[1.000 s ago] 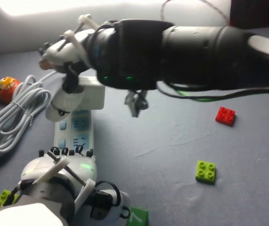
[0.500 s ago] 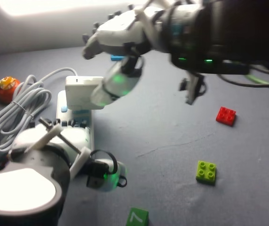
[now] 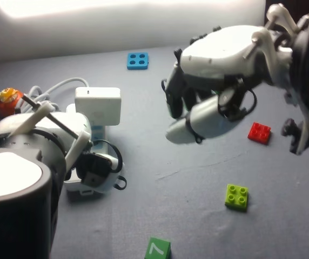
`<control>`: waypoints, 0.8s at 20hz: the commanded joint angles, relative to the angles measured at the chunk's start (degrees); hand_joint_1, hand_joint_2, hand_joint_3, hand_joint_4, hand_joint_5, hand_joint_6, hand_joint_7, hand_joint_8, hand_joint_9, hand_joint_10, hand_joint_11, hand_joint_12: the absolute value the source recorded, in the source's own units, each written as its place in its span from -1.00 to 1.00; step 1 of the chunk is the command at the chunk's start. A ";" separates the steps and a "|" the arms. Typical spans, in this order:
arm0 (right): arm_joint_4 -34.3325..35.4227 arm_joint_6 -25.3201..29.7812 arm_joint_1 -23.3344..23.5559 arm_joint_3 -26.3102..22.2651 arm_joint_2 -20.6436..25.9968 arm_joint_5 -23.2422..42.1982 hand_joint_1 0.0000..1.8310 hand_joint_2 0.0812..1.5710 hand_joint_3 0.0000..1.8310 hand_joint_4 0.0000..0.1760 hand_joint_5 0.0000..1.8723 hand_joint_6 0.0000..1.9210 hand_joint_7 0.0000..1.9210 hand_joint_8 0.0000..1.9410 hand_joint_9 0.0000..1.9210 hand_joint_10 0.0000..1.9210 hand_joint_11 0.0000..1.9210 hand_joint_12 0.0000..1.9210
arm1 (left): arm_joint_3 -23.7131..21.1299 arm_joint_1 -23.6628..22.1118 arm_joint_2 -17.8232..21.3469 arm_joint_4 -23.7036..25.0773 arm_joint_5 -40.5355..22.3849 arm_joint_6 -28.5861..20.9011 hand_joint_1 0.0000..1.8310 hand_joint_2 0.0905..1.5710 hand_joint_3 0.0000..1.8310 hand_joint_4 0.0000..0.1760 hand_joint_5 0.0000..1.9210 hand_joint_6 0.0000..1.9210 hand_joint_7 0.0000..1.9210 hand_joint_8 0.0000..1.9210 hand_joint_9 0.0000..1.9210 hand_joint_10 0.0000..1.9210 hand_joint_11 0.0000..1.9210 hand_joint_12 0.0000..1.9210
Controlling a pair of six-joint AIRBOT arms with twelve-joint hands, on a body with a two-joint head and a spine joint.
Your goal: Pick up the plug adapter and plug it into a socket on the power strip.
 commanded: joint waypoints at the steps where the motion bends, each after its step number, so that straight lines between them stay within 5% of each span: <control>1: -1.13 -0.38 0.15 -0.46 0.63 2.77 -0.39 0.39 -1.00 -1.00 -0.33 0.32 -0.28 0.49 -0.23 0.58 -0.18 0.70 | 0.07 -1.01 0.53 4.84 2.12 0.45 -0.59 0.58 -1.00 -1.00 0.05 -0.83 0.07 -0.85 -0.22 -0.18 -0.47 0.36; 2: -1.12 -0.08 -0.14 -0.76 1.11 2.80 -0.46 0.53 -0.98 -1.00 -0.23 0.82 -0.16 0.90 -0.12 0.92 -0.02 0.94 | 0.07 -2.04 0.65 4.84 2.29 1.14 -0.51 0.63 -0.99 -1.00 -0.20 0.37 -0.12 0.35 -0.19 0.65 -0.28 0.83; 3: -1.12 -0.17 -0.28 -0.81 1.19 2.80 -0.46 0.53 -0.98 -1.00 -0.23 0.82 -0.16 0.90 -0.12 0.92 -0.02 0.94 | 0.09 -2.64 0.68 4.84 2.40 1.54 -0.51 0.63 -0.99 -1.00 -0.20 0.37 -0.12 0.35 -0.19 0.65 -0.28 0.83; 4: -1.12 -0.45 -0.19 -0.81 1.20 2.69 -0.53 0.66 -0.98 -1.00 0.06 0.96 0.06 0.98 0.13 0.98 0.29 0.99 | 0.16 -3.77 0.68 4.85 2.77 1.82 -0.47 0.70 -0.98 -1.00 -0.05 0.87 0.02 0.87 0.03 0.93 0.07 0.97; 5: -1.12 -0.46 0.07 -0.86 1.20 2.53 -0.65 0.77 -0.98 -1.00 0.19 1.00 0.17 1.00 0.29 1.00 0.49 1.00 | 0.24 -4.59 0.67 4.85 2.91 2.05 -0.47 0.75 -0.99 -1.00 0.19 0.99 0.19 0.99 0.23 1.00 0.31 1.00; 6: -1.12 -0.54 0.48 -1.07 1.28 2.03 -0.69 0.83 -0.98 -1.00 0.21 1.00 0.24 1.00 0.38 1.00 0.59 1.00 | 0.31 -5.35 0.67 4.85 3.18 2.43 -0.49 0.77 -0.99 -1.00 0.36 1.00 0.36 1.00 0.39 1.00 0.46 1.00; 8: -1.11 -1.48 1.42 -2.00 2.09 1.63 -0.59 0.86 -1.00 -1.00 0.16 1.00 0.27 1.00 0.46 1.00 0.66 1.00 | 0.45 -6.76 0.75 4.85 3.31 4.01 -0.51 0.83 -1.00 -1.00 0.40 1.00 0.50 1.00 0.53 1.00 0.60 1.00; 16: -1.07 -2.00 3.17 -4.46 6.07 2.47 -0.47 0.87 -1.00 -1.00 0.08 1.00 0.23 1.00 0.41 1.00 0.56 1.00 | 1.05 -10.46 1.05 4.31 3.66 6.09 -0.39 0.84 -1.00 -1.00 0.36 1.00 0.47 1.00 0.51 1.00 0.61 1.00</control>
